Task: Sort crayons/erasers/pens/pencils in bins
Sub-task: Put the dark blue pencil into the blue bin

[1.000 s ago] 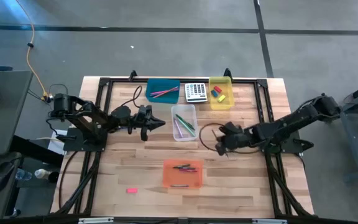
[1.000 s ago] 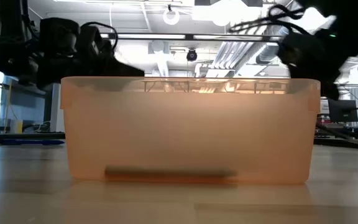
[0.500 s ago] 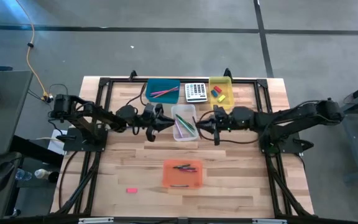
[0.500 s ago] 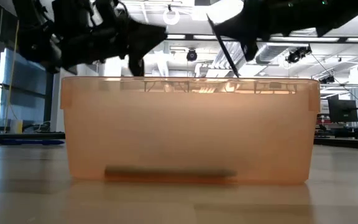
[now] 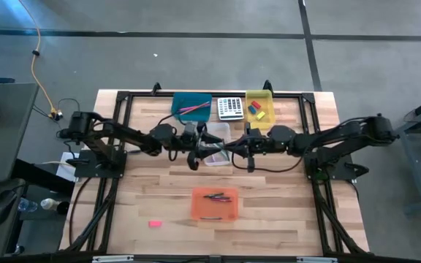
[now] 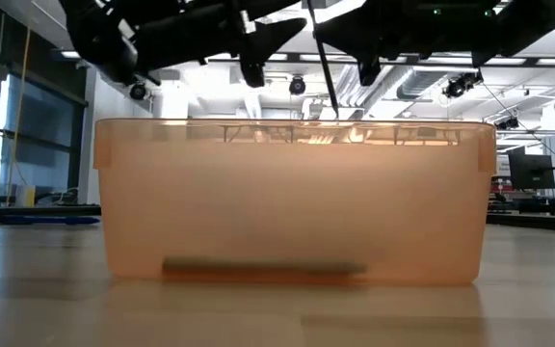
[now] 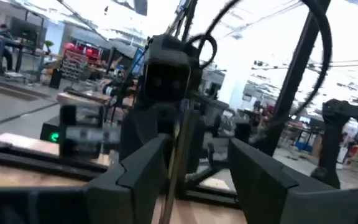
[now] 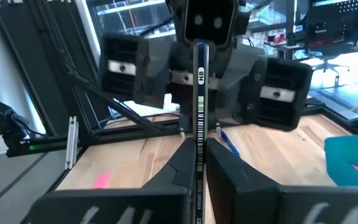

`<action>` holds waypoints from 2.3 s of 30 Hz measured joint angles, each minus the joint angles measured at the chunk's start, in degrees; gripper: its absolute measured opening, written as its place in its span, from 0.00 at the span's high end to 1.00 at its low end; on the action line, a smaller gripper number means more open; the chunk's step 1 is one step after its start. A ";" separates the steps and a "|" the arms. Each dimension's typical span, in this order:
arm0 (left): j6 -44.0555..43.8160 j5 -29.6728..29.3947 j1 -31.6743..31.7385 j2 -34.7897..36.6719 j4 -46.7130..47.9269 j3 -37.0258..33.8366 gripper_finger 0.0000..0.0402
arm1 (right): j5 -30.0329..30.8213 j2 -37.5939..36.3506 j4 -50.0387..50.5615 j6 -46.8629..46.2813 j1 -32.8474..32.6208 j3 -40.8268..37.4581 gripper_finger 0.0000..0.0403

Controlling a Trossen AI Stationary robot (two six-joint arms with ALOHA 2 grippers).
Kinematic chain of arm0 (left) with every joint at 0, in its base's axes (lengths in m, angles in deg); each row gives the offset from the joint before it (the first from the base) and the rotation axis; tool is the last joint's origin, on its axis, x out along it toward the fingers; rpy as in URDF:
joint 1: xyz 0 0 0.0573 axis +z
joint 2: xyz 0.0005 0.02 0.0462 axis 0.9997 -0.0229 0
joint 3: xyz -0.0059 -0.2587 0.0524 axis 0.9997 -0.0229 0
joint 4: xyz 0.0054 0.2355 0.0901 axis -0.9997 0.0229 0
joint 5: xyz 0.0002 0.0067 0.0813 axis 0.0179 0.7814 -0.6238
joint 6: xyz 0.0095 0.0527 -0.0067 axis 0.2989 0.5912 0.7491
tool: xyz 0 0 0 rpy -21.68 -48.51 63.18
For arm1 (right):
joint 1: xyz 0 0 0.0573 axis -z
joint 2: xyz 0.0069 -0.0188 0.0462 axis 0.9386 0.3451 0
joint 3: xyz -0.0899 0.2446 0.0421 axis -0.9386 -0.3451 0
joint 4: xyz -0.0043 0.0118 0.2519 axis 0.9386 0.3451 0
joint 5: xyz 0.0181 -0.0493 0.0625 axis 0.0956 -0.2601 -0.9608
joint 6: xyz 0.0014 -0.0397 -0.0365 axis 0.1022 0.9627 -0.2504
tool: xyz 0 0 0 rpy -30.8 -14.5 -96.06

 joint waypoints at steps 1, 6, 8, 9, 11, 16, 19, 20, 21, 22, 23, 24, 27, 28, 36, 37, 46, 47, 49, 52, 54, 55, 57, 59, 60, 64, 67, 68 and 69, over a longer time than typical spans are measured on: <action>0.00 -0.43 -0.02 -0.54 -0.04 0.82 0.56 | 0.00 0.19 0.06 -0.01 0.00 0.00 0.98; 0.95 -0.67 0.08 -2.24 0.00 2.87 0.56 | -0.72 0.47 -0.16 0.76 0.00 0.00 0.98; 1.25 0.63 0.06 -3.04 0.16 3.62 0.58 | -1.14 0.47 -0.29 1.27 0.00 0.00 0.98; 1.20 1.46 0.05 -3.39 0.22 4.19 0.59 | -1.20 0.47 -0.43 1.34 0.00 0.00 0.98; 1.05 2.32 0.03 -3.94 0.02 4.97 0.64 | -1.25 0.47 -0.49 1.51 0.00 0.00 0.98; 3.74 2.58 0.04 -4.95 0.04 5.58 0.80 | -1.27 0.47 -0.66 2.39 0.00 0.00 0.98; 5.50 2.63 0.07 -4.95 -0.03 5.63 0.92 | -1.22 0.47 -0.67 3.04 0.00 0.00 0.98; 6.19 3.07 0.14 -4.95 0.09 5.63 0.95 | -1.14 0.47 -0.57 3.01 -0.03 0.00 0.97; 6.80 3.78 0.31 -4.95 0.11 5.63 0.97 | -1.03 0.47 -0.43 3.26 -0.07 0.00 0.97; 7.11 4.08 0.59 -4.95 0.17 5.63 0.98 | -0.93 0.47 -0.23 3.64 -0.04 0.00 0.96; 7.36 4.46 0.86 -4.95 0.23 5.63 0.97 | -0.47 0.47 0.05 4.21 -0.02 0.00 0.94; 7.50 4.75 1.14 -4.89 0.40 5.62 0.97 | 0.00 0.47 0.30 4.55 -0.02 0.00 0.92; 7.99 6.22 2.16 -4.50 0.32 5.76 0.99 | 1.48 0.47 1.12 4.63 -0.02 0.00 0.84; 8.02 6.93 2.64 -4.49 0.43 5.89 0.99 | 2.25 0.39 1.40 4.57 -0.02 0.00 0.81; 11.34 10.16 7.83 0.21 10.38 5.97 0.99 | 14.69 0.31 5.60 4.50 0.00 0.00 0.57; 12.56 10.17 8.46 1.18 12.20 5.97 0.99 | 16.39 0.31 6.16 4.51 0.00 0.00 0.55; 28.30 3.45 15.35 12.18 45.55 9.64 0.99 | 18.33 0.31 12.67 4.51 0.00 0.00 0.52; 30.41 0.42 16.26 12.88 50.88 11.03 0.99 | 18.34 0.31 13.13 4.50 0.00 -0.02 0.55; 33.86 -7.06 17.98 13.19 60.72 14.35 0.99 | 18.34 0.31 13.50 4.62 0.00 -0.02 0.62; 37.57 -14.32 21.38 11.11 69.95 18.94 0.99 | 18.36 0.31 13.52 6.10 0.00 -0.02 0.74; 38.54 -14.80 24.22 8.74 72.65 21.21 0.99 | 18.36 0.31 13.52 7.53 0.00 -0.02 0.83; 39.07 -14.59 25.62 7.31 73.61 22.34 0.99 | 18.36 0.31 13.52 8.13 0.00 -0.02 0.88; 40.22 -14.50 27.83 3.83 74.52 24.41 0.99 | 18.38 0.31 13.52 8.50 0.00 -0.02 0.96; 40.79 -14.18 29.61 0.26 77.12 26.41 0.99 | 18.37 0.31 13.52 8.50 0.00 -0.02 0.99; 40.87 -13.41 30.33 -1.55 78.79 27.72 1.00 | 18.36 0.31 13.52 8.50 -0.01 -0.02 0.98; 41.05 -10.25 31.67 -6.94 84.22 32.64 1.00 | 18.36 0.31 13.52 8.50 -0.04 -0.02 0.95; 41.46 -9.79 31.82 -10.09 86.19 35.36 1.00 | 18.36 0.31 13.52 8.50 -0.04 -0.02 0.95; 41.42 -9.53 32.00 -10.93 87.03 36.18 0.99 | 18.36 0.31 13.52 8.50 -0.04 -0.02 0.96; 41.43 -9.17 32.22 -11.70 87.79 36.88 0.99 | 18.36 0.31 13.52 8.50 -0.04 -0.02 0.96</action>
